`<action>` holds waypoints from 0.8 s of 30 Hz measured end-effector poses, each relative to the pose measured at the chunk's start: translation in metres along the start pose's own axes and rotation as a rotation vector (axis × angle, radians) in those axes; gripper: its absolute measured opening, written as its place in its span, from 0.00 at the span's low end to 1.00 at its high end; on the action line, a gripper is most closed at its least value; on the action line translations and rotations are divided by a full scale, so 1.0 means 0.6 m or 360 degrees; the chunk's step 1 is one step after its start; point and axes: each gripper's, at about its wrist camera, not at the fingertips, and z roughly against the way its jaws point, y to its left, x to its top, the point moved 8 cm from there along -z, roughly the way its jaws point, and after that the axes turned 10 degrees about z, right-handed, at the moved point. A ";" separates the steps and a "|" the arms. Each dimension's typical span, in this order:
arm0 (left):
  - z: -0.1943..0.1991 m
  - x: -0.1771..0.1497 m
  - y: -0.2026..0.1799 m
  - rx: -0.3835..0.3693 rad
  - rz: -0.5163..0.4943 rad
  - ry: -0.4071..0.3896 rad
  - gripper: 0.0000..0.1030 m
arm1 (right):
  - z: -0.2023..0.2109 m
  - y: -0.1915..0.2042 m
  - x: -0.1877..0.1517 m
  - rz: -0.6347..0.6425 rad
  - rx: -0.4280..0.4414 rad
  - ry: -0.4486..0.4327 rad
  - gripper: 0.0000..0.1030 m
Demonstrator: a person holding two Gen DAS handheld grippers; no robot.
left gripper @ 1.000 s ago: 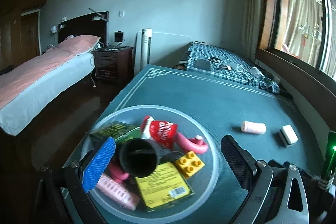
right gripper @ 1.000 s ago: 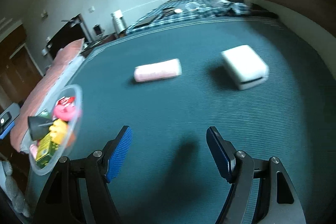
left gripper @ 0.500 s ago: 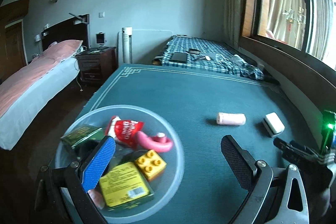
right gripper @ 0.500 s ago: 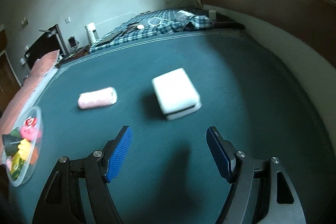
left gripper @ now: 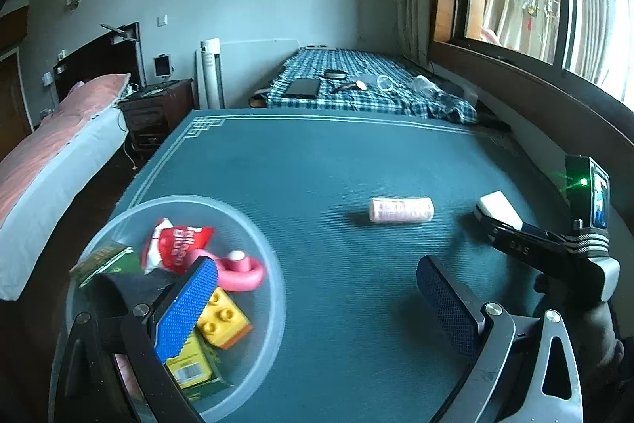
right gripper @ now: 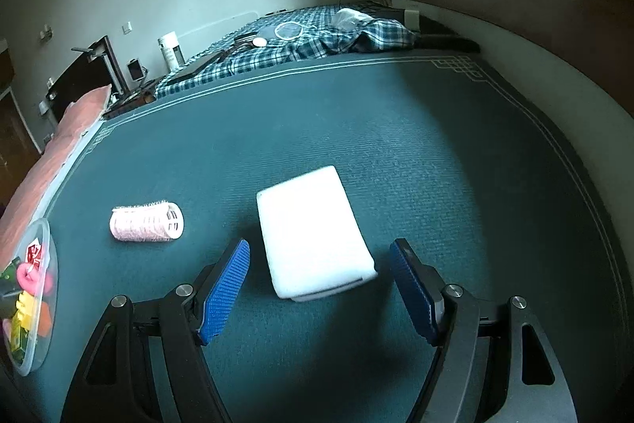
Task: Organize objects
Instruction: 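Move the right tool to the white sponge and close on it, then grasp the pink hair roller with the left tool while the right tool lifts the sponge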
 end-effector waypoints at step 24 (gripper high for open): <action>-0.149 0.010 -0.118 -0.0056 -0.0098 0.0186 1.00 | 0.071 -0.014 -0.092 0.0028 0.0184 0.0017 0.44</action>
